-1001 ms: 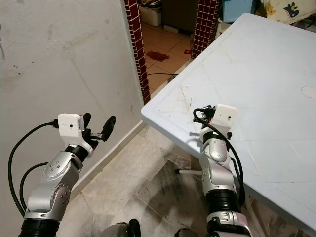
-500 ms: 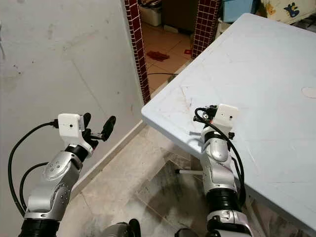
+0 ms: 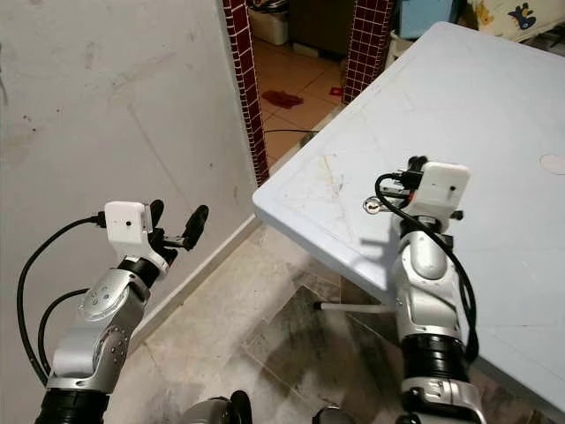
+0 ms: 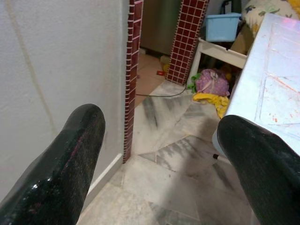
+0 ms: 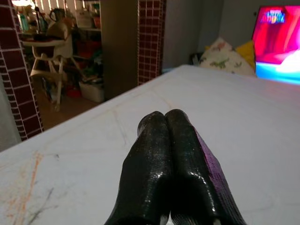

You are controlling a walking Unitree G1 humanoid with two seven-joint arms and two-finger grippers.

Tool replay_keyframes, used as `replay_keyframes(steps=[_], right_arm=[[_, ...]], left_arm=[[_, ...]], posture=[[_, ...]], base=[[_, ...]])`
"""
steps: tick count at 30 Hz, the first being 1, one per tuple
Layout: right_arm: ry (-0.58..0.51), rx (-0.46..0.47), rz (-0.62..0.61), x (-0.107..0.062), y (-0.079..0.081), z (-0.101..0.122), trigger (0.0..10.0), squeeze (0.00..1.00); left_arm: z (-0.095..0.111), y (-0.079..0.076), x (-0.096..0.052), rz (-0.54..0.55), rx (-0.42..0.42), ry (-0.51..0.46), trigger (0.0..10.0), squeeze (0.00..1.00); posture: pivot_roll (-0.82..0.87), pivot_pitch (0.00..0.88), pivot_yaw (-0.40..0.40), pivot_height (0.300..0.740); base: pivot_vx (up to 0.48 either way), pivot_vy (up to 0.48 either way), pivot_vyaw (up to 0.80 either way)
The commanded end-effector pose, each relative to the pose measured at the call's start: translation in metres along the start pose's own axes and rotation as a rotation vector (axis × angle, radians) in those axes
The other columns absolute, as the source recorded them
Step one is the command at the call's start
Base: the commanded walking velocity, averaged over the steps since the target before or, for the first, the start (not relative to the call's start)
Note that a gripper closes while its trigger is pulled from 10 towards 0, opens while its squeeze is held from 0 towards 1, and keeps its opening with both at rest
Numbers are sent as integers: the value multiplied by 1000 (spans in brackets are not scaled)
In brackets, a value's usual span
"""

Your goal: Hang keys on a hook

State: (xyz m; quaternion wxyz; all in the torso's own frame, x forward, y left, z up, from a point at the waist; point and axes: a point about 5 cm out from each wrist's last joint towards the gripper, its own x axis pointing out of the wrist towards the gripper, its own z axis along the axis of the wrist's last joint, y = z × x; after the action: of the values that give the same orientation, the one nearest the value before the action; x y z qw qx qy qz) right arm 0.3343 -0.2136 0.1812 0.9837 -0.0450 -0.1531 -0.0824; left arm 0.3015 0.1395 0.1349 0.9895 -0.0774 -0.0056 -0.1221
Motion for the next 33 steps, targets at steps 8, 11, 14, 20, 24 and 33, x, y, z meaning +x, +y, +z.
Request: replay_keyframes(steps=[8,11,14,20,24,33], right_arm=[[84,6,24,-18,4,-11,10000,694],[85,-22,39,-25,9,-12,10000,741],[116,-38,26,-31,9,-15,10000,435],[183,-16,48,-55,16,-21,10000,906],[275,-50,93,-72,23,-35,10000,1000],[344,-68,126,-82,30,-44,10000,1000]], left_arm=[[-4,3,1,13,6,9,10000,0],[-4,3,1,13,7,7,10000,0],[-4,4,0,12,12,11,10000,0],[-4,7,-1,14,19,12,10000,0],[-3,6,-1,7,21,13,10000,0],[-3,8,-2,2,27,19,10000,0]], posture=[[-38,146,96,740],[-38,146,98,740],[-35,148,100,740],[-37,152,107,740],[-40,157,114,740],[-32,163,122,740]], base=[[0,0,0],[0,0,0],[0,0,0],[0,0,0],[0,0,0],[0,0,0]])
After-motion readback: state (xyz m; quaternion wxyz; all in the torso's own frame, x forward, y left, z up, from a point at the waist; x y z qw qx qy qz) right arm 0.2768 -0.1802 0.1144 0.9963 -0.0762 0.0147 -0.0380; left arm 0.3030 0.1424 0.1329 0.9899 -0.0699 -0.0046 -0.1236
